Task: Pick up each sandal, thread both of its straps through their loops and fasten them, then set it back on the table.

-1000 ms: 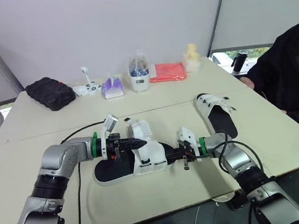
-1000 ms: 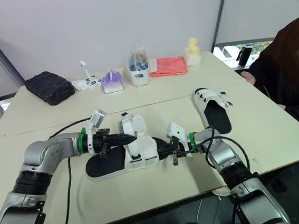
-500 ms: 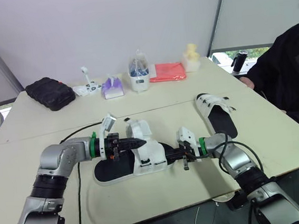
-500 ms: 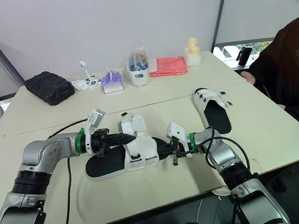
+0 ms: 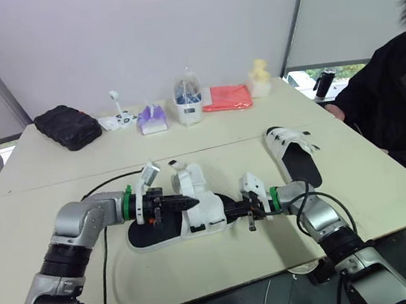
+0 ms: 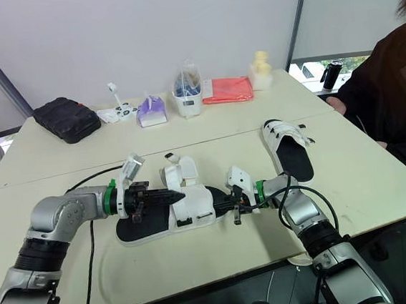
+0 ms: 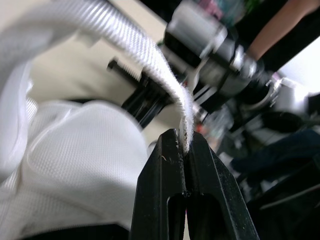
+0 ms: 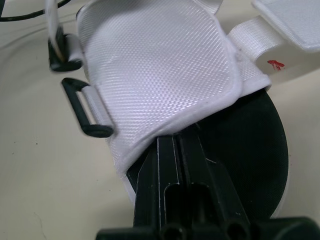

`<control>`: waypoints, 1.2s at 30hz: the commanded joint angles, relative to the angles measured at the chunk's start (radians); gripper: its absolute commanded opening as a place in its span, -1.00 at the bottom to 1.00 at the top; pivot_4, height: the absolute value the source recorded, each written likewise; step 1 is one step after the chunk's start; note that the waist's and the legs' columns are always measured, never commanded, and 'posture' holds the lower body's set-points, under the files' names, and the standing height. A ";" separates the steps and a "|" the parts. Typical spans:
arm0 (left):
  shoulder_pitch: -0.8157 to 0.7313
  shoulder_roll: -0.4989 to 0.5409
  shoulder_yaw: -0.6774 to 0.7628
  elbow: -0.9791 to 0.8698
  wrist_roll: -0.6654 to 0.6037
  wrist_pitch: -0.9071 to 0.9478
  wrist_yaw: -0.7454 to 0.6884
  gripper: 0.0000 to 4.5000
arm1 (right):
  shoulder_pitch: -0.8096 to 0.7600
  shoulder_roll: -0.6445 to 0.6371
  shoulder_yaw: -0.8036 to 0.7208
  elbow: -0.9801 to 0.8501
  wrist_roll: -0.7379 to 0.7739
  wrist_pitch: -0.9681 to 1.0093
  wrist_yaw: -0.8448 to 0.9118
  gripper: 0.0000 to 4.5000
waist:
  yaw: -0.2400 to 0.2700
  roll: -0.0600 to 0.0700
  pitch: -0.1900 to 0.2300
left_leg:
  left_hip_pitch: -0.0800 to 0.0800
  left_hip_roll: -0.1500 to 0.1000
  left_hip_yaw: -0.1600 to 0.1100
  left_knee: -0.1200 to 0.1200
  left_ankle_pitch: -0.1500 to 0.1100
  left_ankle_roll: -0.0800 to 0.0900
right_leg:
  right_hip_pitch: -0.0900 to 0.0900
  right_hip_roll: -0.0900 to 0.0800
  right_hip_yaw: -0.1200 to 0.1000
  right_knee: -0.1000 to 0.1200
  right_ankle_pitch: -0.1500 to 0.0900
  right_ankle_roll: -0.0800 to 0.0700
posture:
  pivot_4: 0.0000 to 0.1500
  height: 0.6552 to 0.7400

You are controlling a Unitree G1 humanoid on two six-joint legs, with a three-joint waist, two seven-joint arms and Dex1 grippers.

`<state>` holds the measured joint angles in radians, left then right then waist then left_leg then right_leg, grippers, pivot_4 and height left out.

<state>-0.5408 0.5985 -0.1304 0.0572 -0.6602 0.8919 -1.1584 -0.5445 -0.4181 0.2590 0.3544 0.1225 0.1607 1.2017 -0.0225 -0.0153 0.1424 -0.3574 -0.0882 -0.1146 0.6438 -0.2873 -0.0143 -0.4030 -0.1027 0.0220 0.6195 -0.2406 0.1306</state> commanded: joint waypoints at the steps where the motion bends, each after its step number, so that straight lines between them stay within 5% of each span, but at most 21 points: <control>1: -0.007 0.011 -0.014 -0.006 0.051 -0.062 -0.010 -0.99 | 0.035 0.008 0.049 0.032 -0.036 0.023 -0.004 -1.00 | 0.000 0.000 0.000 | 0.000 0.000 0.000 0.000 0.000 0.000 | 0.000 0.000 0.000 0.000 0.000 0.000 | 1.00 1.00; 11: 0.064 0.055 -0.040 -0.115 0.112 -0.160 -0.040 -0.99 | 0.030 0.011 0.046 0.042 -0.036 0.021 -0.007 -1.00 | -0.011 0.002 0.001 | 0.000 0.000 0.000 -0.002 0.000 0.000 | -0.001 0.000 0.000 -0.001 0.000 0.000 | 1.00 1.00; 14: 0.102 0.067 -0.005 -0.153 0.095 -0.147 -0.021 -0.61 | 0.026 0.012 0.046 0.057 -0.038 0.015 -0.007 -1.00 | -0.015 0.002 0.001 | 0.000 0.000 0.000 -0.002 0.000 0.000 | -0.001 0.000 0.000 -0.001 0.000 -0.001 | 1.00 1.00; 17: 0.150 0.074 0.095 -0.241 0.037 -0.085 0.067 0.02 | 0.026 0.010 0.047 0.060 -0.038 0.012 -0.004 -1.00 | -0.015 0.002 0.001 | 0.000 0.000 0.000 -0.003 0.000 0.000 | -0.001 0.000 0.000 -0.001 0.000 -0.001 | 1.00 1.00; 24: 0.480 0.173 0.223 -0.606 -0.086 0.015 0.152 0.02 | 0.016 0.007 0.047 0.092 -0.040 -0.007 0.006 -1.00 | -0.017 0.004 0.002 | 0.002 0.000 0.001 -0.009 0.000 0.000 | -0.001 -0.001 0.001 -0.005 -0.001 -0.001 | 1.00 1.00; 36: 0.446 0.107 0.049 -0.473 0.089 -0.161 0.209 0.02 | 0.003 0.019 0.058 0.111 -0.046 -0.014 0.019 -1.00 | 0.001 0.003 0.002 | 0.003 0.002 0.000 -0.011 0.001 -0.001 | -0.001 0.001 0.001 -0.005 -0.002 -0.007 | 1.00 1.00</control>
<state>-0.0828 0.7031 -0.0708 -0.4219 -0.5957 0.7710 -0.9464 -0.5684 -0.4067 0.2628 0.4072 0.1261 0.1226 1.2269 -0.0211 -0.0127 0.1439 -0.3545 -0.0864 -0.1146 0.6328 -0.2866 -0.0154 -0.4046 -0.1014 0.0229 0.6142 -0.2427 0.1234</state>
